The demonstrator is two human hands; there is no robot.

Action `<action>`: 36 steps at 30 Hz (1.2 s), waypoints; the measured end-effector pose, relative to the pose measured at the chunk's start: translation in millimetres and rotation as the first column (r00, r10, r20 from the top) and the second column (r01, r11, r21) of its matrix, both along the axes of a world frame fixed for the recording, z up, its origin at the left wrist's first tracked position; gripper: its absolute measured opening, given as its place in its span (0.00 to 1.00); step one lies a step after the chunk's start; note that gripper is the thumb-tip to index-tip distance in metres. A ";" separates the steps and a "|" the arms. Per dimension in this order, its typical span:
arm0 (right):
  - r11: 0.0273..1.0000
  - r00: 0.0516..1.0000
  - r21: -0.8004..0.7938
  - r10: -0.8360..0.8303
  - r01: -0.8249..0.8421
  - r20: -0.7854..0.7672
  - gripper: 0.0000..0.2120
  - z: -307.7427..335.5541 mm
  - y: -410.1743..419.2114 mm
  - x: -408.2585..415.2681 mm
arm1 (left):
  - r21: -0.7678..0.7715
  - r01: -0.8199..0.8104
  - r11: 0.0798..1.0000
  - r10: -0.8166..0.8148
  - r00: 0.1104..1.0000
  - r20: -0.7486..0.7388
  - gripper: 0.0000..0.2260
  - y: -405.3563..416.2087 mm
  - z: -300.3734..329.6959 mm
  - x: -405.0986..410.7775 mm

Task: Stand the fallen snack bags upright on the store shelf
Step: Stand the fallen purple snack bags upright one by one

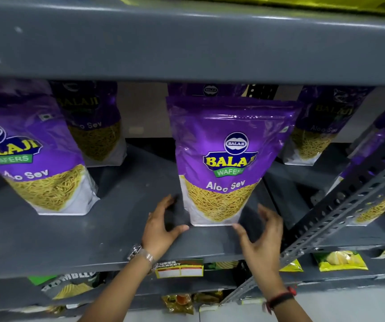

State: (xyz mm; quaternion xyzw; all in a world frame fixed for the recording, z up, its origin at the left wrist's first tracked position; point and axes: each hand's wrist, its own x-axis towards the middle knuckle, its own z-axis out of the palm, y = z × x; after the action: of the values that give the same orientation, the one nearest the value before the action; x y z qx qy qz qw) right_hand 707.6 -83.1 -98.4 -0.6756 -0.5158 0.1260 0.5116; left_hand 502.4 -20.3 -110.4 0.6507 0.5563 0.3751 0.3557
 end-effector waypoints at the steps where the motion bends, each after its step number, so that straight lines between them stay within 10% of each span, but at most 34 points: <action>1: 0.997 0.999 0.075 0.018 -0.022 0.044 0.25 2.6 -6.8 -10.6 | 0.054 -0.058 0.997 0.056 0.998 0.025 0.32 -2.9 1.0 -13.4; 8: 0.908 0.903 -0.028 0.418 -0.417 0.106 0.13 2.0 26.4 -133.9 | 0.213 -0.533 0.819 0.524 0.845 0.104 0.35 -12.7 20.9 -147.9; 15: 0.733 0.820 -0.390 0.560 -0.557 -0.118 0.44 -4.3 96.7 -251.6 | -0.006 -0.237 0.972 0.234 0.962 -0.142 0.67 31.7 26.7 -264.7; 18: 0.743 0.825 -0.422 0.565 -0.519 -0.018 0.44 -7.6 111.3 -276.0 | -0.115 -0.051 0.992 0.034 0.989 -0.147 0.54 47.8 21.6 -276.8; 26: 0.823 0.886 -0.368 0.464 -0.434 -0.006 0.29 -10.9 86.9 -270.0 | -0.034 -0.149 0.988 0.137 0.962 -0.236 0.28 30.8 5.2 -259.3; 36: 0.858 0.912 -0.323 0.408 -0.401 -0.046 0.30 -13.7 61.4 -252.7 | 0.032 -0.230 0.973 0.228 0.919 -0.320 0.28 11.8 -10.1 -241.4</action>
State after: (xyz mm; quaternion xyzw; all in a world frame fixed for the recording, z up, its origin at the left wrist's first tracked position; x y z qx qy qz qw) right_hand 454.9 -21.7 -112.0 -0.6286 -0.6241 0.3058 0.3490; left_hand 261.0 -8.5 -120.5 0.6324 0.6804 0.3011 0.2158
